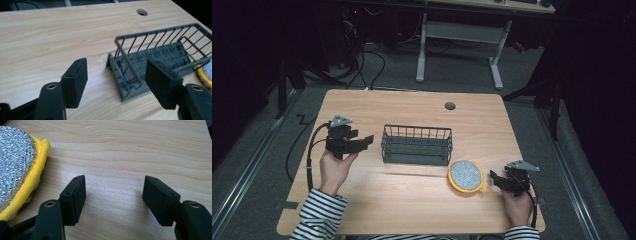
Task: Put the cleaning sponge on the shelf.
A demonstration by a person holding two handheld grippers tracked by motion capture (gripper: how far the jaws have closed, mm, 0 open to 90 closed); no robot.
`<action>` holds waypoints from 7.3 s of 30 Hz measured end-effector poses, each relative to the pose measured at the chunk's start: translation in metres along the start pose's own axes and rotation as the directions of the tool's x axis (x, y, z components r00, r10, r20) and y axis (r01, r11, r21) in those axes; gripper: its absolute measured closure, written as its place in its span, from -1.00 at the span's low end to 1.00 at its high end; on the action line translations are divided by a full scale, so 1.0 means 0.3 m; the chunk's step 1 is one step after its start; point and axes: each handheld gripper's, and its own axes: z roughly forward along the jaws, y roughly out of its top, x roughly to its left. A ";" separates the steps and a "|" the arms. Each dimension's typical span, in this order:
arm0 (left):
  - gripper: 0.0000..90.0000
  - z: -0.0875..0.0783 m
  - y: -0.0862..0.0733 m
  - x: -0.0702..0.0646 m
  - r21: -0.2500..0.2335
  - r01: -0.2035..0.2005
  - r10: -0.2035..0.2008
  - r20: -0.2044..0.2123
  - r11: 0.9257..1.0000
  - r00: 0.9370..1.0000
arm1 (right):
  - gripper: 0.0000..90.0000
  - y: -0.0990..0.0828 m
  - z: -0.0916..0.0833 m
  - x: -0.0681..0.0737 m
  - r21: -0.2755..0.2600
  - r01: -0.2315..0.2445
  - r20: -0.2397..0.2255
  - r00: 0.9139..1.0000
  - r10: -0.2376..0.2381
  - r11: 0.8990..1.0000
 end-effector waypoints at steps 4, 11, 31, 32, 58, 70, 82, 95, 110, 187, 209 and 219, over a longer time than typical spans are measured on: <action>-0.20 -0.027 -0.089 0.025 -0.008 0.017 -0.017 -0.041 1.000 0.999 | -0.17 0.000 0.000 0.001 -0.003 -0.005 0.003 1.000 0.005 1.000; -0.20 -0.032 -0.191 0.060 -0.027 0.096 -0.097 -0.011 0.995 0.995 | -0.17 0.000 0.000 0.001 -0.003 -0.005 0.004 1.000 0.005 1.000; -0.24 0.146 -0.351 0.036 0.084 0.081 -0.076 -0.061 0.993 0.995 | -0.21 -0.002 -0.002 -0.004 -0.001 0.009 -0.025 1.000 -0.009 1.000; -0.24 0.151 -0.353 0.037 0.084 0.081 -0.075 -0.071 0.993 0.995 | -0.21 -0.002 -0.002 -0.003 -0.001 0.008 -0.025 1.000 -0.008 1.000; -0.29 0.183 -0.375 -0.010 0.058 -0.040 0.051 -0.199 0.998 0.979 | -0.14 0.087 -0.102 0.077 -0.030 0.058 -0.208 0.976 -0.063 0.998; -0.30 0.183 -0.376 -0.011 0.057 -0.036 0.047 -0.198 0.998 0.979 | -0.16 0.159 -0.057 0.147 0.068 0.148 -0.264 0.956 -0.125 0.987; -0.30 0.182 -0.376 -0.013 0.058 -0.036 0.047 -0.200 0.998 0.979 | -0.11 0.202 0.024 0.159 0.223 0.137 -0.302 0.951 -0.065 0.965; -0.31 0.179 -0.377 -0.007 0.054 -0.028 0.038 -0.188 0.998 0.981 | 0.32 0.211 0.070 0.142 0.301 0.114 -0.384 0.923 0.011 0.947; -0.30 0.179 -0.377 -0.008 0.055 -0.029 0.039 -0.190 0.998 0.981 | 0.75 0.215 0.054 0.158 0.263 0.154 -0.390 0.920 -0.041 0.952; -0.32 0.182 -0.376 -0.009 0.053 -0.030 0.040 -0.183 0.998 0.982 | 0.76 0.723 -0.130 0.244 -0.037 0.223 -0.394 0.893 -0.219 0.974; -0.32 0.182 -0.376 -0.010 0.054 -0.033 0.042 -0.184 0.998 0.982 | 0.75 0.793 0.024 0.396 -0.042 0.266 -0.405 0.876 -0.260 0.963; -0.32 0.182 -0.376 -0.011 0.055 -0.036 0.045 -0.185 0.998 0.982 | 0.74 0.788 0.087 0.446 -0.037 0.286 -0.399 0.874 -0.277 0.957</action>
